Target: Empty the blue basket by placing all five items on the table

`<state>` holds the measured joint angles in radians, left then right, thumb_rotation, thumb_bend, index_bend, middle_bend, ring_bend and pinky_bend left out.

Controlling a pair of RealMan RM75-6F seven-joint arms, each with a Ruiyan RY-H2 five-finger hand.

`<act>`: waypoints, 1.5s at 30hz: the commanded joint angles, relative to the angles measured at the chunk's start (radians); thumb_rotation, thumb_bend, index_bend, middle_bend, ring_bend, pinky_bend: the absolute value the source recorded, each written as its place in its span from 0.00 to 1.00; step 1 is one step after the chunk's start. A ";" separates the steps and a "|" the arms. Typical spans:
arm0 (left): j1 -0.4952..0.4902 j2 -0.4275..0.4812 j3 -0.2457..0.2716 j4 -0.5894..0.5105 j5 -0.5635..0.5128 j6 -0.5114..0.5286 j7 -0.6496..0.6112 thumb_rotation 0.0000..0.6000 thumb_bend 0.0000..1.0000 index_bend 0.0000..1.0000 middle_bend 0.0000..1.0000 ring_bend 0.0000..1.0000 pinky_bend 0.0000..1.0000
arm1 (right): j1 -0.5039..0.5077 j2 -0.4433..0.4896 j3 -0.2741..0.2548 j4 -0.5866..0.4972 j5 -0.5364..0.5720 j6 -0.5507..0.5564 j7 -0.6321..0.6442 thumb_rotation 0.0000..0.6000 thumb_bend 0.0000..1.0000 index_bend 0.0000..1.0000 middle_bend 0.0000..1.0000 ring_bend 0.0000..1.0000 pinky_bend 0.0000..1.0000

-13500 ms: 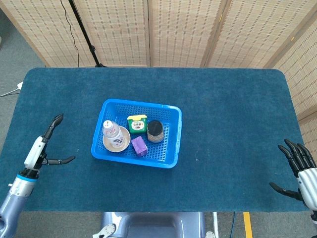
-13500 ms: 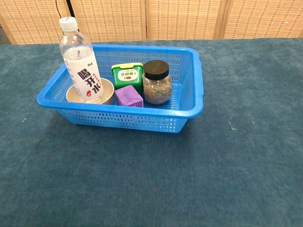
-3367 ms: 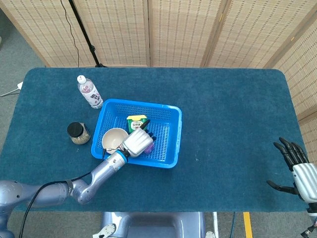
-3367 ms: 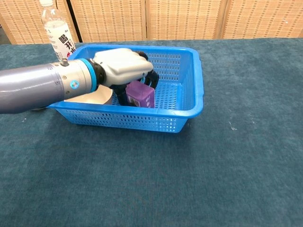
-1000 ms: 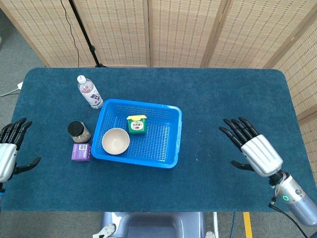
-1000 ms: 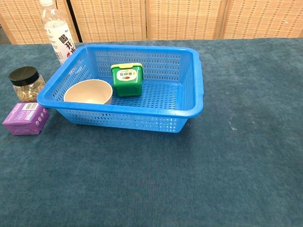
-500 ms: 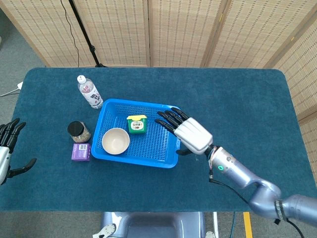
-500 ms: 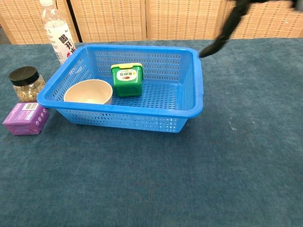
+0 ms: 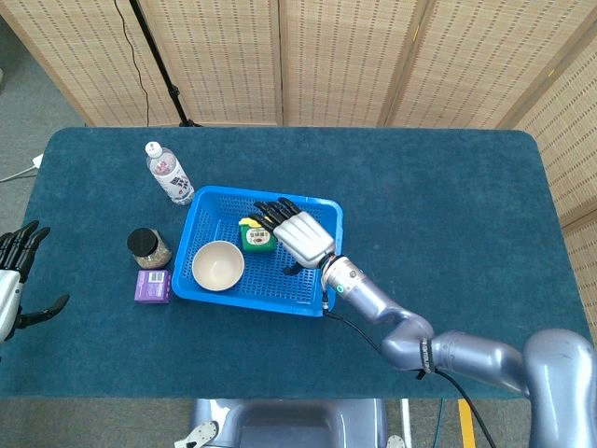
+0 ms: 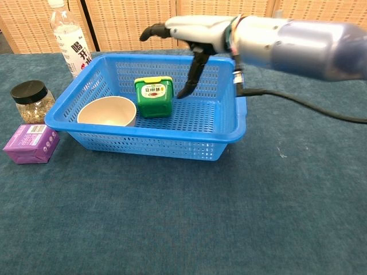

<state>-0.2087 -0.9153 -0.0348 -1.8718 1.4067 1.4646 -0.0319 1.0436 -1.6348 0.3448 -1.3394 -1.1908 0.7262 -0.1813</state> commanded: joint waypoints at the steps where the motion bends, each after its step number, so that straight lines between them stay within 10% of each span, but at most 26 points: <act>1: -0.003 0.000 -0.006 0.005 -0.012 -0.014 -0.003 1.00 0.21 0.00 0.00 0.00 0.00 | 0.048 -0.072 0.016 0.071 0.037 -0.019 -0.006 1.00 0.00 0.01 0.03 0.04 0.06; 28: 0.003 -0.015 -0.036 0.025 -0.066 -0.066 0.014 1.00 0.21 0.00 0.00 0.00 0.00 | 0.205 -0.397 -0.022 0.653 -0.005 -0.142 0.174 1.00 0.00 0.01 0.05 0.06 0.10; 38: -0.003 -0.020 -0.048 0.037 -0.090 -0.098 0.015 1.00 0.21 0.00 0.00 0.00 0.00 | 0.244 -0.509 -0.060 0.878 -0.097 -0.117 0.316 1.00 0.07 0.37 0.49 0.47 0.49; 45: -0.009 -0.021 -0.051 0.041 -0.095 -0.122 0.014 1.00 0.21 0.00 0.00 0.00 0.00 | 0.229 -0.503 -0.087 0.901 -0.175 0.027 0.452 1.00 0.25 0.46 0.57 0.55 0.56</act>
<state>-0.2178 -0.9368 -0.0853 -1.8306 1.3110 1.3434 -0.0172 1.2782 -2.1443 0.2709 -0.4399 -1.3340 0.7038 0.2356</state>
